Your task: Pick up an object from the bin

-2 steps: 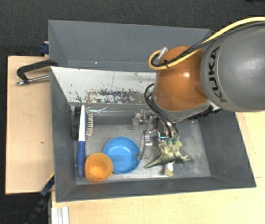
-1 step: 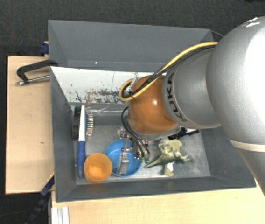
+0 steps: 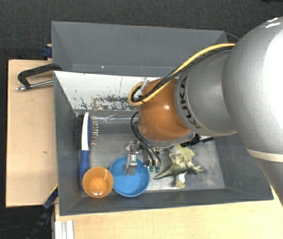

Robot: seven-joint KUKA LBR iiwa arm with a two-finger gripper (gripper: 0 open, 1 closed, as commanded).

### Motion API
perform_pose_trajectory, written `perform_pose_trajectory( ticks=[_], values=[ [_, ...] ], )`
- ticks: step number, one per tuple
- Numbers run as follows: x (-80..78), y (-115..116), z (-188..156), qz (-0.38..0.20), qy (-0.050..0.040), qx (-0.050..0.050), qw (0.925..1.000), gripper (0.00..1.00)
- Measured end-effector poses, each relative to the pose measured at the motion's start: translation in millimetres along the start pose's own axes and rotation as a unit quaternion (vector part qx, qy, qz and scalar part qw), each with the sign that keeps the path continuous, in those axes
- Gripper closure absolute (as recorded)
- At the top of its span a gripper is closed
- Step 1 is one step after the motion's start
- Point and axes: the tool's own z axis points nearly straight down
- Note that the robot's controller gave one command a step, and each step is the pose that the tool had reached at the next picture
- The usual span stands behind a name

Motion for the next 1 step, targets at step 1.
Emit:
perform_pose_trajectory(
  ticks=[1],
  values=[
    [-7.6, -6.6, -178.3, -0.053, -0.007, -0.001, 0.9986, 1.0]
  ],
)
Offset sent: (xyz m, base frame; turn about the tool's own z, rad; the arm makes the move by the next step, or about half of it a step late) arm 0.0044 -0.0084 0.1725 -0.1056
